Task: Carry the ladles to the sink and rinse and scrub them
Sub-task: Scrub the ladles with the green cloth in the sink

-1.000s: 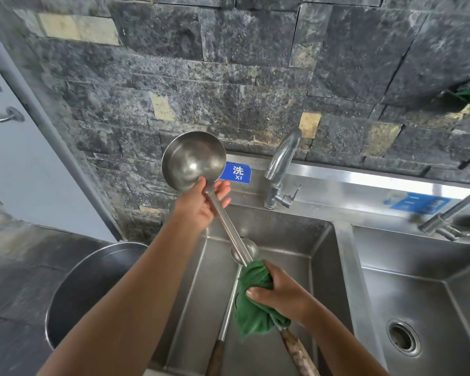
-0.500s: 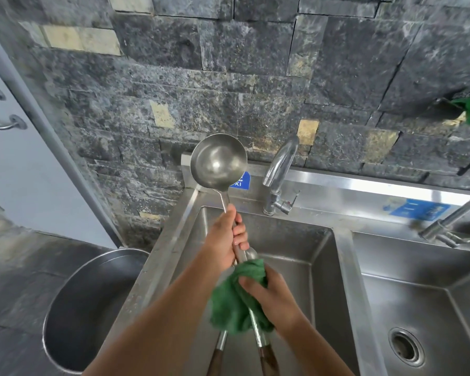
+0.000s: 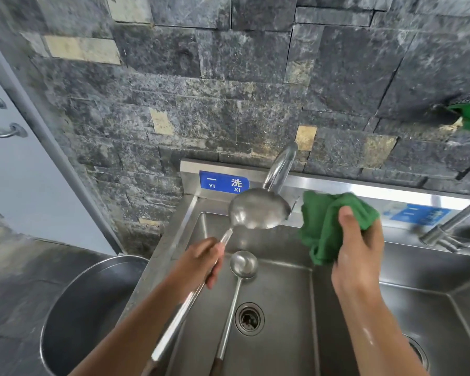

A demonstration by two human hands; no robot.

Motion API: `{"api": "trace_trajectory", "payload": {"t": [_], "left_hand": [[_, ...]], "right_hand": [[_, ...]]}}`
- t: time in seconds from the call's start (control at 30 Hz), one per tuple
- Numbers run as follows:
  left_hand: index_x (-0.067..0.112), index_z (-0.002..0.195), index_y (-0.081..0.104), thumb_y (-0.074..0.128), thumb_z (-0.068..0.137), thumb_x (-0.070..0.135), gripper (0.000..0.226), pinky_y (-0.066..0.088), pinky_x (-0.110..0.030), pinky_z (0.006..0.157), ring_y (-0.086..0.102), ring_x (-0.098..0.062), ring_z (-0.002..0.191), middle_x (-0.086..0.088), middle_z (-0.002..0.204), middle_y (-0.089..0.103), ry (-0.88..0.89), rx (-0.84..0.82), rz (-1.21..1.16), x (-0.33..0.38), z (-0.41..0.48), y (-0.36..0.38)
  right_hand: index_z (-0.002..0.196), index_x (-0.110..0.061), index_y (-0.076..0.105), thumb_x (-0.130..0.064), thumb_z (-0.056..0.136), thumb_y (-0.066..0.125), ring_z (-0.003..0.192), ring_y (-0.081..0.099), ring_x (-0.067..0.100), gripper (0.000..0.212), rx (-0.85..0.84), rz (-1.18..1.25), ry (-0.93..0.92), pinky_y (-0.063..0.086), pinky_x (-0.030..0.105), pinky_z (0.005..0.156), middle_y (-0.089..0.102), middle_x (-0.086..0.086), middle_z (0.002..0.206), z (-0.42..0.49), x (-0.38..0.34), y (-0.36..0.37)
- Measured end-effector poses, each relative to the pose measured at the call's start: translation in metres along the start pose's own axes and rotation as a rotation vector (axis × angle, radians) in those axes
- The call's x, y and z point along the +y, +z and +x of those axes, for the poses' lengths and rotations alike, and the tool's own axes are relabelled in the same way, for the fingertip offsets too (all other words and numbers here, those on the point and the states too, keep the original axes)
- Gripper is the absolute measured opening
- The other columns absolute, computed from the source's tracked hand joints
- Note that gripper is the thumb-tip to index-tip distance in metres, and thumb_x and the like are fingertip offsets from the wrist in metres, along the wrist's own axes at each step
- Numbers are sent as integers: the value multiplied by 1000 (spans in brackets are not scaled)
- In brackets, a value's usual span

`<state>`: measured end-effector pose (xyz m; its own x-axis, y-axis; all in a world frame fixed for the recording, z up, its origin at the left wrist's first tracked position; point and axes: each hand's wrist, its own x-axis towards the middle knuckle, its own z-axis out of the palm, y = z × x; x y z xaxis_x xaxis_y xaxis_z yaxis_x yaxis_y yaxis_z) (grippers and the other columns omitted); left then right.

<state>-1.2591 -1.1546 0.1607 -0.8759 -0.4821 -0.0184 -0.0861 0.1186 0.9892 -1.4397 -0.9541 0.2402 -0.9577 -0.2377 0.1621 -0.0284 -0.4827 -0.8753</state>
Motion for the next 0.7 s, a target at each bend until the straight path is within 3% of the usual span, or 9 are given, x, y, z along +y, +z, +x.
{"api": "trace_trajectory", "payload": {"t": [0.17,0.3,0.37,0.43,0.53,0.6,0.7], "left_hand": [[2,82,39,55,87,48,49,22,-20,35,29,-8,37,2,52,35,-42,-57,83,-1,-12,11],[19,70,46,54,95,34,30,27,-24,39,35,-7,41,9,50,39,-25,-129,203,9,-17,25],[17,69,47,54,96,31,32,33,-18,46,39,-2,44,8,52,43,-11,-146,315,14,-20,35],[10,71,46,54,97,29,34,34,-26,52,38,-6,49,3,57,44,-8,-148,394,19,-21,42],[9,76,54,53,98,30,31,32,-29,53,37,-7,48,-2,59,47,2,-163,538,24,-21,49],[9,79,55,52,99,33,31,29,-24,50,36,-5,45,-4,60,48,-2,-174,639,24,-23,53],[4,83,56,53,97,33,32,31,-28,55,41,-12,53,-9,66,53,-68,-163,690,20,-27,58]], "right_hand": [[105,-37,66,-47,83,66,86,68,6,24,-226,-381,-92,58,31,77,74,-12,96,12,-3,10],[116,-35,64,-42,88,60,89,67,-3,30,-443,-711,-143,53,19,76,73,-7,108,-6,28,13],[117,-31,67,-44,89,58,106,63,0,32,-499,-894,-322,51,21,88,69,-9,122,-11,38,18],[109,-29,72,-49,88,57,120,60,10,33,-592,-1136,-575,47,30,100,69,-10,123,-11,43,25],[93,-29,72,-53,86,52,107,66,17,31,-834,-1468,-788,51,36,96,73,-10,103,-16,55,31],[85,-27,69,-51,86,49,94,66,16,30,-874,-1553,-737,52,33,87,71,-10,88,-20,63,31],[89,-27,65,-51,84,48,85,65,18,30,-762,-1531,-556,53,32,77,69,-10,87,-18,72,28]]}}
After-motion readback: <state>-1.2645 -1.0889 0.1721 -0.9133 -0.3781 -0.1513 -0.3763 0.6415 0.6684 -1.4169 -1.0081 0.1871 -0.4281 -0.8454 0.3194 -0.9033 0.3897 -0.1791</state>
